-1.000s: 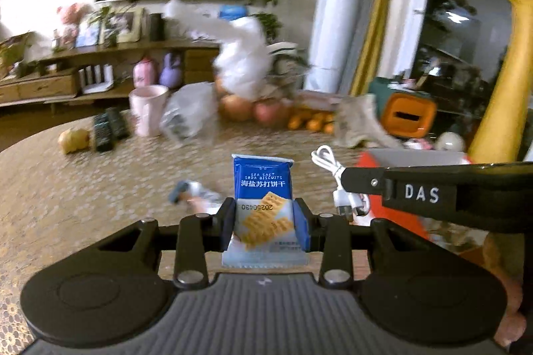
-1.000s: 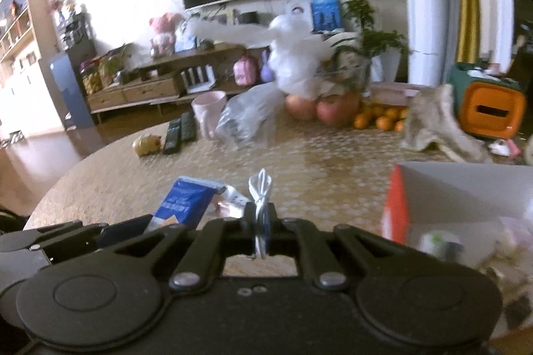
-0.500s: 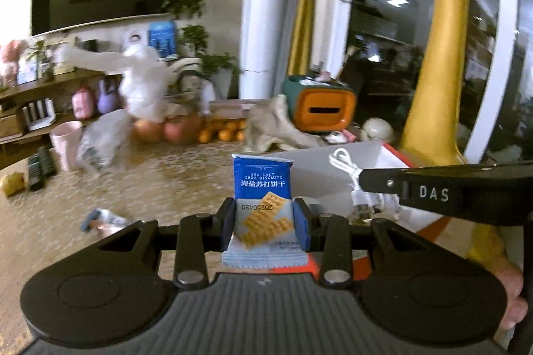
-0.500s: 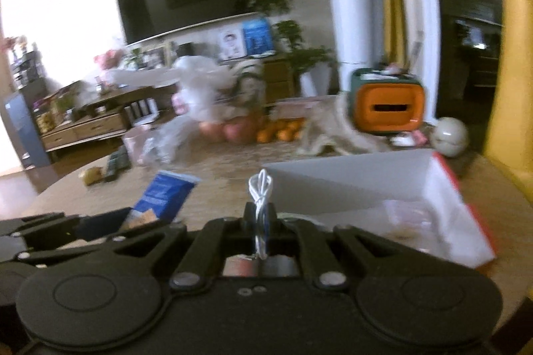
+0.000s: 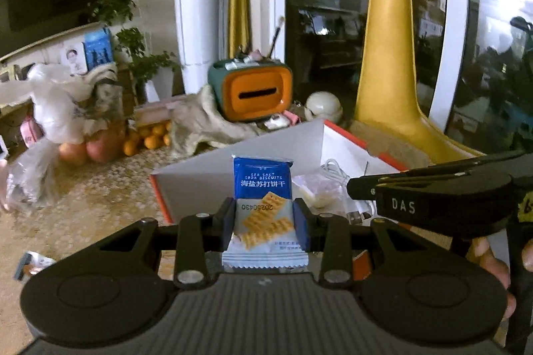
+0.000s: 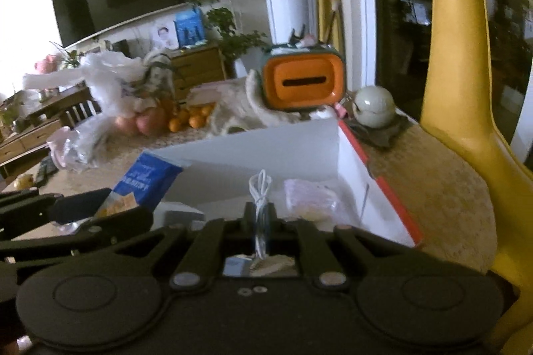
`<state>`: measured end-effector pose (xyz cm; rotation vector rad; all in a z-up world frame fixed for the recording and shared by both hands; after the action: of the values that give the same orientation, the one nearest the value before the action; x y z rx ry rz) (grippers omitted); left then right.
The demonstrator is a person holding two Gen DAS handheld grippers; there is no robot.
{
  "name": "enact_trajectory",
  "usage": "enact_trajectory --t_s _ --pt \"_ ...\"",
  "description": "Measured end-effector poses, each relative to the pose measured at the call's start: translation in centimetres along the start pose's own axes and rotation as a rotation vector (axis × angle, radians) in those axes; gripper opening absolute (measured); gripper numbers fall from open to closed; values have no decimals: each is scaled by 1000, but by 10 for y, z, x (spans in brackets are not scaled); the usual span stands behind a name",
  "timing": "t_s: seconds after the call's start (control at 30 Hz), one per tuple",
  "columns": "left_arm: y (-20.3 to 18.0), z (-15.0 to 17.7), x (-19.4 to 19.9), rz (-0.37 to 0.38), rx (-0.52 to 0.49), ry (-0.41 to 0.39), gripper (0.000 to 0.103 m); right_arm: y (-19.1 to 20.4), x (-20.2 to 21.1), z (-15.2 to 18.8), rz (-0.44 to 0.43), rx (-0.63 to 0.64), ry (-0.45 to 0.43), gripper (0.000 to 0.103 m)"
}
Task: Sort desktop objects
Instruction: 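Carry the cracker packet and cable packet into the shoebox and release them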
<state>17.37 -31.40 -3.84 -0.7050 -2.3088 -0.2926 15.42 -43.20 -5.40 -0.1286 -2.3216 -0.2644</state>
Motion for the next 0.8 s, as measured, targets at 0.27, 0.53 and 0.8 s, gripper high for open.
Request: enact_trajectory --t_s 0.27,0.53,0.8 --pt "1 12 -52 67 21 144 36 -13 -29 10 14 -16 52 4" --pt "7 17 -72 83 38 214 37 -16 -45 14 24 -9 94 12" --pt "12 13 -55 109 70 176 72 -23 -37 15 32 -41 100 45"
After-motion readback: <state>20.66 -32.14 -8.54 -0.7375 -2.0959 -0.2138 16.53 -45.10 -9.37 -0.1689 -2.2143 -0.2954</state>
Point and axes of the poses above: each gripper's, at about its wrist camera, not at the fingertips, and x roughly against the way its jaws point, y to its left, z to its underside, the point moved 10 cm from there along -x, roughly the way its jaws point, and after that the axes turned 10 degrees about y, right-handed, at the moved point
